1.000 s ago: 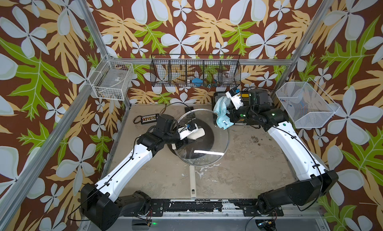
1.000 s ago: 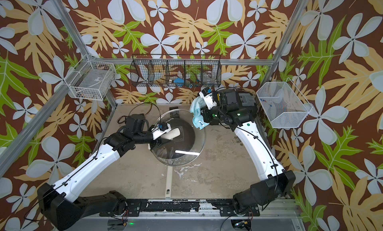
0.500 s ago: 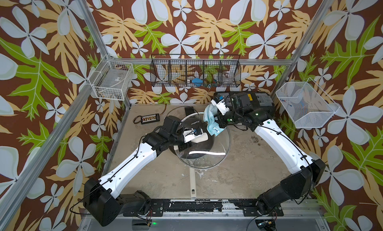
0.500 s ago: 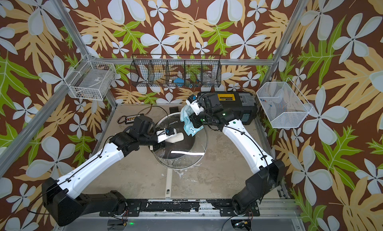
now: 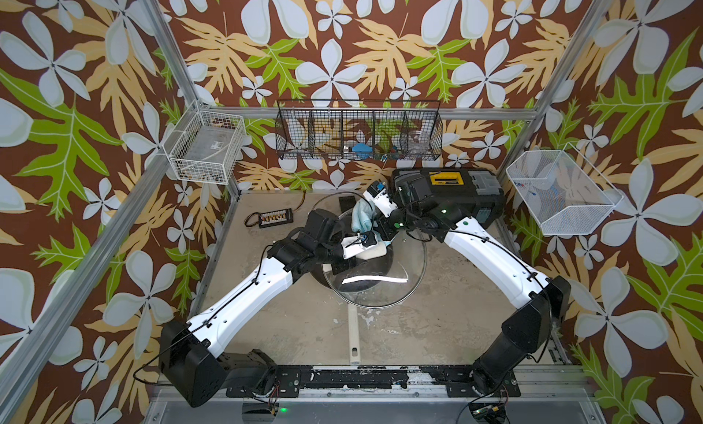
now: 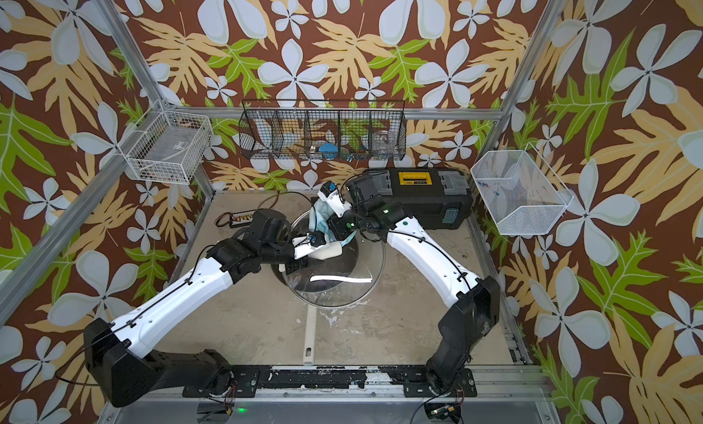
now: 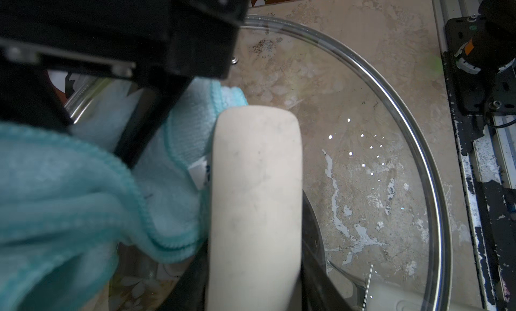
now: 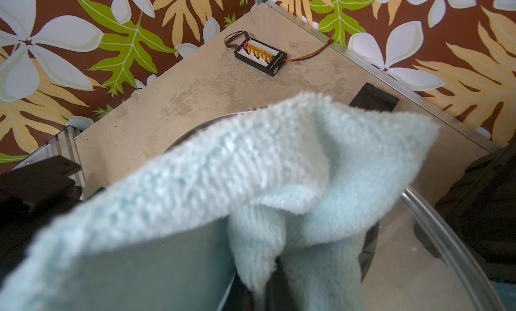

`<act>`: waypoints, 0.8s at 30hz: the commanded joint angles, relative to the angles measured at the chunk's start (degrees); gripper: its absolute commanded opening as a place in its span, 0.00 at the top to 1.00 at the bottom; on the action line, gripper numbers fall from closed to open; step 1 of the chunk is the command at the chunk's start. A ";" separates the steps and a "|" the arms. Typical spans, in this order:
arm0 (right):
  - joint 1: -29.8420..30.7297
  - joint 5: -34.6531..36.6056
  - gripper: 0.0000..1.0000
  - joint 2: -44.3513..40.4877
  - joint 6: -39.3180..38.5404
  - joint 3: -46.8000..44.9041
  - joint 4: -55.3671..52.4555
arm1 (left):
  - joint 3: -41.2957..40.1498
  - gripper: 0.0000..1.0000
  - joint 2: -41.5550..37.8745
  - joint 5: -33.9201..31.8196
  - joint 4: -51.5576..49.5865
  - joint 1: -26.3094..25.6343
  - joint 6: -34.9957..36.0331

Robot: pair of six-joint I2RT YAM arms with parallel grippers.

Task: Wipe the pot lid with a cloth
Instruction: Wipe the pot lid.

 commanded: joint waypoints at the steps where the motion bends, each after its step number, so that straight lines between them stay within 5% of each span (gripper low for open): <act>1: 1.13 -1.45 1.00 1.51 1.38 1.45 1.87 | 1.13 1.00 -0.42 2.30 9.32 -0.39 1.13; 15: 3.64 -11.49 1.00 7.12 3.64 4.37 6.03 | 0.54 1.00 -1.18 2.89 11.10 -0.62 1.04; 24: 3.69 -11.91 1.00 8.15 3.44 5.74 5.43 | -0.63 1.00 -1.85 3.11 12.65 -0.66 0.91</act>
